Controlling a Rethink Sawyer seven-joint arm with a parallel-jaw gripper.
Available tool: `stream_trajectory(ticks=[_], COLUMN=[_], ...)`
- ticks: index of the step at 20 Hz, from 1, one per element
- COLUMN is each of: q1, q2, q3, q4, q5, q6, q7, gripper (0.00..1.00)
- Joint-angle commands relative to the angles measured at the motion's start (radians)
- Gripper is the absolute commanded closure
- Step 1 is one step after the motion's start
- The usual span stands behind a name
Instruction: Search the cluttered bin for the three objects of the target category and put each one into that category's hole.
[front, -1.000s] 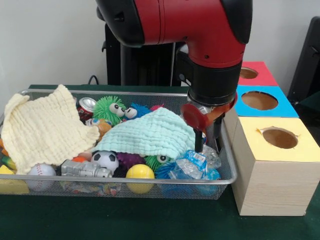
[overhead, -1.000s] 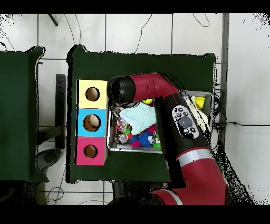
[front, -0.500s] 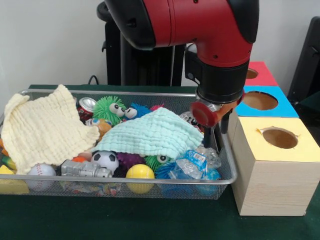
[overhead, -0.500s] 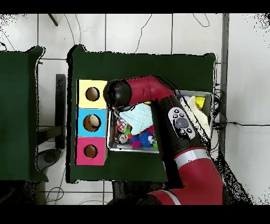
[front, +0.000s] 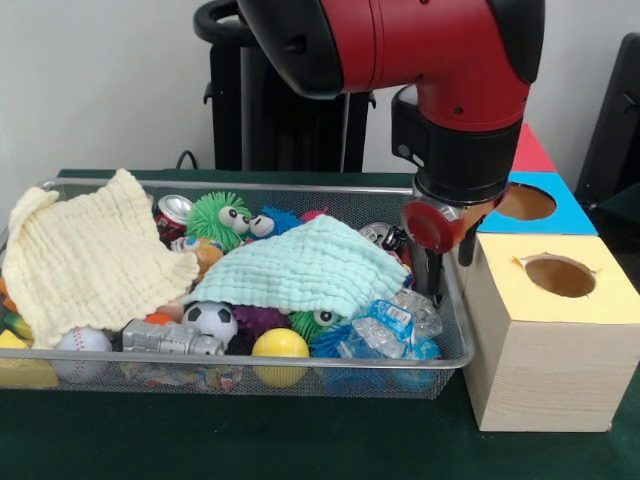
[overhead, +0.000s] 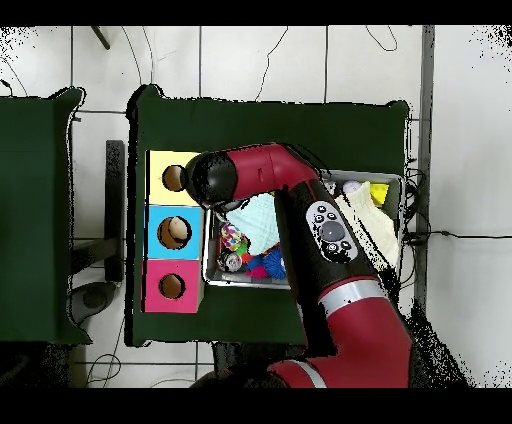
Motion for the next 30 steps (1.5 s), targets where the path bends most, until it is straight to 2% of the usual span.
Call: stream_trajectory(ticks=[1, 15, 19, 25, 30], q1=[-0.028, -0.032, -0.039, -0.009, -0.027], q2=[-0.029, -0.025, -0.031, -0.021, -0.012], q3=[-0.026, -0.036, -0.029, -0.071, -0.062], q4=[0.067, 0.064, 0.067, 0.024, 0.034], q5=[-0.064, -0.118, -0.159, -0.244, -0.265], q6=[-0.079, -0.093, -0.102, -0.06, -0.081], q7=[0.023, -0.043, -0.064, -0.054, -0.049], gripper=[0.0, 0.0, 0.0, 0.0, 0.0])
